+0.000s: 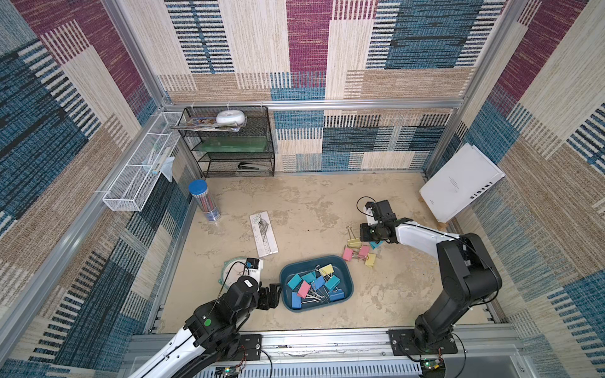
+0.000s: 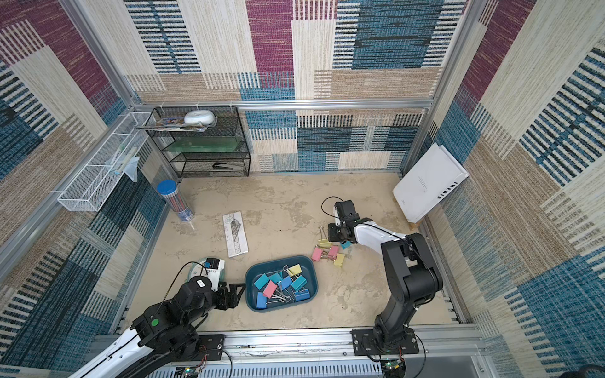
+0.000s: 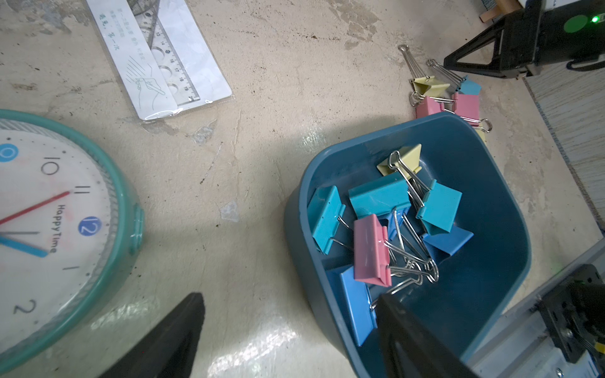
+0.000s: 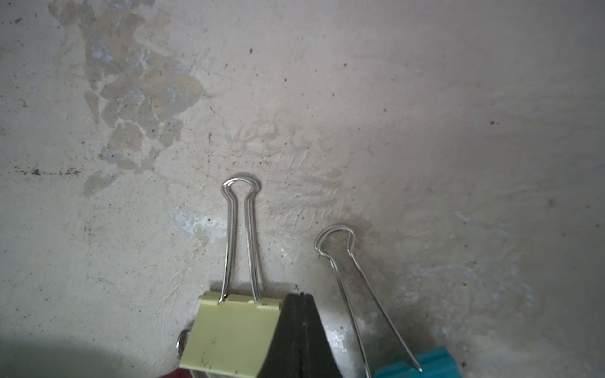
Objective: Put the binder clips in the storage box
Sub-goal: Adjust the binder clip at the center of the board, then pick up the binder clip at the center of the board.
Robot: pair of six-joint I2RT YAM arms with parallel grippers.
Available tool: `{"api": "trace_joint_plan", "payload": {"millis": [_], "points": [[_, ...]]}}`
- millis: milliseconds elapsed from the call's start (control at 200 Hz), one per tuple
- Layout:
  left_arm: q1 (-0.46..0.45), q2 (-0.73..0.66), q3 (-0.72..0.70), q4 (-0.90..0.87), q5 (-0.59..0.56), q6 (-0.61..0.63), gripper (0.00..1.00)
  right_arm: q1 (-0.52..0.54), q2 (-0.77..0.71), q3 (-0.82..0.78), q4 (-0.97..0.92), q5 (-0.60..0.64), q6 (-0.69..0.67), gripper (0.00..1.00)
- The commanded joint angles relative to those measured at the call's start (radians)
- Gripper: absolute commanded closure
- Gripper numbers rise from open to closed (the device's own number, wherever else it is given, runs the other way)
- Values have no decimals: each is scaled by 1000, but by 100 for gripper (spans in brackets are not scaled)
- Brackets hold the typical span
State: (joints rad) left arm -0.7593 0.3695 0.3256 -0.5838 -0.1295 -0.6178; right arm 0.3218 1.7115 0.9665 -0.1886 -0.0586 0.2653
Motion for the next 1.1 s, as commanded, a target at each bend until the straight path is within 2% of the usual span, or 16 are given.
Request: {"api": "trace_joint_plan", "payload": {"millis": [0, 255, 451, 541, 616, 696, 796, 887, 967, 1092], "points": [[0, 0, -3, 12, 2, 9, 14, 2, 33, 25, -7, -16, -19, 99], [0, -1, -3, 10, -1, 7, 14, -11, 117, 76, -48, 52, -16, 100], [0, -1, -2, 9, -2, 7, 14, -81, 108, 73, -78, 146, 12, 100], [0, 0, -2, 8, 0, 7, 14, -105, 79, 62, -65, 130, 6, 100], [0, -1, -3, 9, -1, 7, 14, -105, 42, 48, -25, 71, -16, 100], [0, 0, -3, 10, 1, 9, 14, -105, -6, 47, 6, -13, -39, 85], [0, 0, -3, 10, 3, 8, 14, -105, -73, 46, 8, -46, -34, 67], [0, -2, -3, 10, 2, 9, 14, -105, -122, 55, -52, -10, -14, 54], [0, -3, -3, 10, 4, 9, 14, -105, -142, 76, -184, 86, 28, 41], [1, -13, -5, 9, 5, 9, 14, -107, -199, 9, -241, 135, 73, 32]]}}
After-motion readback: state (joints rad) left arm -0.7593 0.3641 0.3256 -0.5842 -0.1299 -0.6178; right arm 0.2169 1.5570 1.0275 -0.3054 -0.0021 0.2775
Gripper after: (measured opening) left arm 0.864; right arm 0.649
